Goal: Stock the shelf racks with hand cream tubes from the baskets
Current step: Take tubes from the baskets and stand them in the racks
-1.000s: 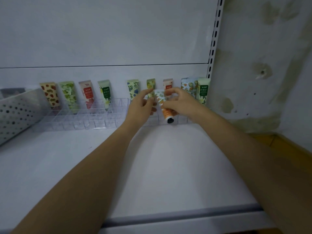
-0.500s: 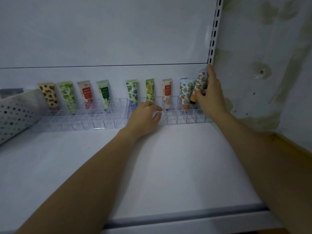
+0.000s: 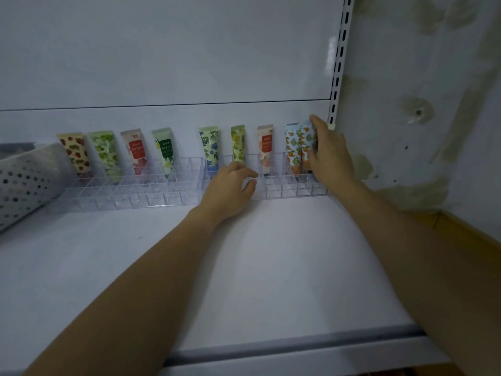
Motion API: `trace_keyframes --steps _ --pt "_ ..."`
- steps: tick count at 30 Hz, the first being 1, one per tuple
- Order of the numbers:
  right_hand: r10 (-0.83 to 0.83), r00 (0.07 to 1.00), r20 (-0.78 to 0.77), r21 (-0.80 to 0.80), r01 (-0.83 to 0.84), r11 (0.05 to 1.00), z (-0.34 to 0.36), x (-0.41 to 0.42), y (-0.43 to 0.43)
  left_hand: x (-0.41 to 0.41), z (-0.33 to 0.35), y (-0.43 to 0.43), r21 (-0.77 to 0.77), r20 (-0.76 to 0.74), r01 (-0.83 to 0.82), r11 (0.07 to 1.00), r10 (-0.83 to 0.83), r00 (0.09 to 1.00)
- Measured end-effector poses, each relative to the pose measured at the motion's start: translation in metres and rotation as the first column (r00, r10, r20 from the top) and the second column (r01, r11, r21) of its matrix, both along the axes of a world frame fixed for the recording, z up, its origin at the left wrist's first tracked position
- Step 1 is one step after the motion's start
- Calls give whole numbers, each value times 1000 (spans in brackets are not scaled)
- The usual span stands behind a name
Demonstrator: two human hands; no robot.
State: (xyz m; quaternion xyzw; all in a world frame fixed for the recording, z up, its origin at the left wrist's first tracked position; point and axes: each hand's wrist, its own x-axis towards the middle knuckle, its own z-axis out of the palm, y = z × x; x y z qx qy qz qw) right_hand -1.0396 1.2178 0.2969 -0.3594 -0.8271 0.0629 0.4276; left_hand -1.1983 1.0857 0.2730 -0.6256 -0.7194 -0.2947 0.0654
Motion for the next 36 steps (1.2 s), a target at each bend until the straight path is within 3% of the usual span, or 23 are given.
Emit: trace_keyframes --steps 5,10,14,20,28,36 --pt "-120 991 59 17 119 993 -3 3 6 2 0 -2 2 3 -4 1000 4 1000" --pt "-159 987 33 38 158 987 -4 2 2 2 -1 -2 12 -15 2 1000 -2 1000" --pt "-153 988 33 140 148 979 0 -8 -8 1 3 -5 65 -51 -43 997 46 998" --pt "46 992 119 234 -73 970 8 -31 -40 -17 40 -27 99 -130 -178 979 190 973" --pt "263 941 214 232 -311 922 38 -107 -115 -118 107 -131 64 -316 -372 926 373 873" --pt "507 792 340 174 -583 794 72 -220 -214 -224 143 -240 -76 -308 -476 876 433 847"
